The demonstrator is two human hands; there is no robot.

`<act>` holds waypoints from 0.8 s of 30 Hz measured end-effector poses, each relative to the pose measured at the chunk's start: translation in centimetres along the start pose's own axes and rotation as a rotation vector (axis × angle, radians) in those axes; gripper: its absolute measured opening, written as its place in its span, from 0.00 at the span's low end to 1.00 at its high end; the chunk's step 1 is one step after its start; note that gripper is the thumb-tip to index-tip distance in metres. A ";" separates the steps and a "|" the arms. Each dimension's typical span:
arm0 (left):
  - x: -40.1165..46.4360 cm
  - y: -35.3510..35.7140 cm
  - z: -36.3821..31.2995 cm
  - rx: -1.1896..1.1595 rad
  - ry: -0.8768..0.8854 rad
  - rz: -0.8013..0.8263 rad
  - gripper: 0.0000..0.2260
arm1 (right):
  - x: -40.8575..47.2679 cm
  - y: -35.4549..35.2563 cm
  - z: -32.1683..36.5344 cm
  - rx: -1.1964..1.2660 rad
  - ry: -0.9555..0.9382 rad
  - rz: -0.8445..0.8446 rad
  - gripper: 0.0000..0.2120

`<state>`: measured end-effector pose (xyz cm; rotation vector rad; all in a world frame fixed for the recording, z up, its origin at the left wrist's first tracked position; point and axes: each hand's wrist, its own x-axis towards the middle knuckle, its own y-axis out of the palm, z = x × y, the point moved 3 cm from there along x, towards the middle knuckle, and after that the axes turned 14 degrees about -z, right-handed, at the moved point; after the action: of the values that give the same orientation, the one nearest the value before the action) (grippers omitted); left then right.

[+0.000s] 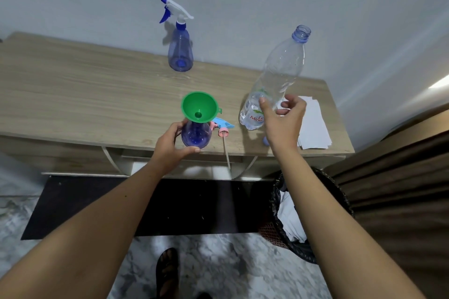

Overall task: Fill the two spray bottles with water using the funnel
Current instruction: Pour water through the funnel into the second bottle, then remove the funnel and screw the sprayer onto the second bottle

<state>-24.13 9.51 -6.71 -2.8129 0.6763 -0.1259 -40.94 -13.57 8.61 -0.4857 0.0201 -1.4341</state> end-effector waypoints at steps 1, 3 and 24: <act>0.0 0.0 0.0 -0.008 0.000 0.001 0.46 | -0.9 0.3 0.0 0.015 -0.033 0.039 0.30; 0.0 0.0 0.0 -0.017 0.004 0.001 0.46 | -2.9 0.8 0.7 0.060 -0.131 0.146 0.22; -0.1 0.0 0.2 -0.029 0.029 -0.023 0.43 | -7.2 5.0 4.2 -0.150 -0.868 0.389 0.05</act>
<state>-24.16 9.62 -6.85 -2.8524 0.6576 -0.1621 -36.12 -5.21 8.79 -1.1294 -0.4524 -0.7597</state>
